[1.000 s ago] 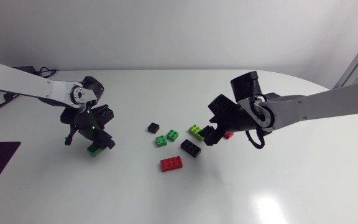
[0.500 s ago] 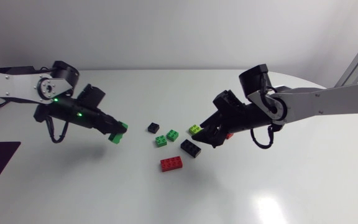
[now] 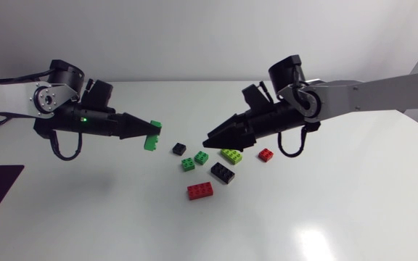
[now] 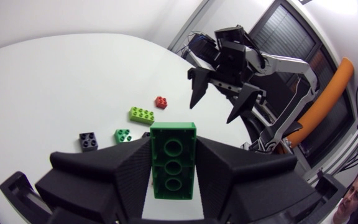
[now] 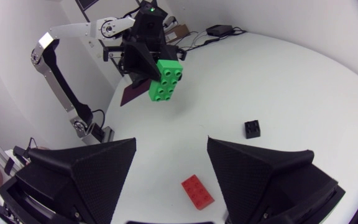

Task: Separate the duplo bricks

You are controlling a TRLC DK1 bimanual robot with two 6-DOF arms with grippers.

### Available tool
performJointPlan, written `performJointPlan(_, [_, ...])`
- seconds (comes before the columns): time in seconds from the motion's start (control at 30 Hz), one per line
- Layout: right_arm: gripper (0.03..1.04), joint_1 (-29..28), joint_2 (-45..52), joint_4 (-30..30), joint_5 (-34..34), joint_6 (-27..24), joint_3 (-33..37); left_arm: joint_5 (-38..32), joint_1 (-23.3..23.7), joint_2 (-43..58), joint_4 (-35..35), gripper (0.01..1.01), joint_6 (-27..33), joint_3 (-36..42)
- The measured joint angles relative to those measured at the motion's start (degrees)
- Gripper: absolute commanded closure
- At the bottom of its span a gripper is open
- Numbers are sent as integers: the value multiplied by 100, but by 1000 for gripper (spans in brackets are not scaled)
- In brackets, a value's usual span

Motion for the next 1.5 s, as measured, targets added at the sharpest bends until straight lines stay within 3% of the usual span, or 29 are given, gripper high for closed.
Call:
performJointPlan(0.37, [239,181,732,-26,-870,402,417,291,-407,251,514,743,-765,389])
performJointPlan(0.57, [243,376,802,-20,-1036,573,656,297,-645,321,1213,743,-1425,396])
performJointPlan(0.9, [251,439,1060,2,-1182,831,1005,317,-697,601,1915,743,-2026,553])
performJointPlan(0.97, [293,444,1064,2,-1185,848,1032,315,-697,662,2070,743,-2129,553])
performJointPlan(1.5, [333,450,1246,345,-1158,1252,1220,315,-708,667,2155,743,-2487,551])
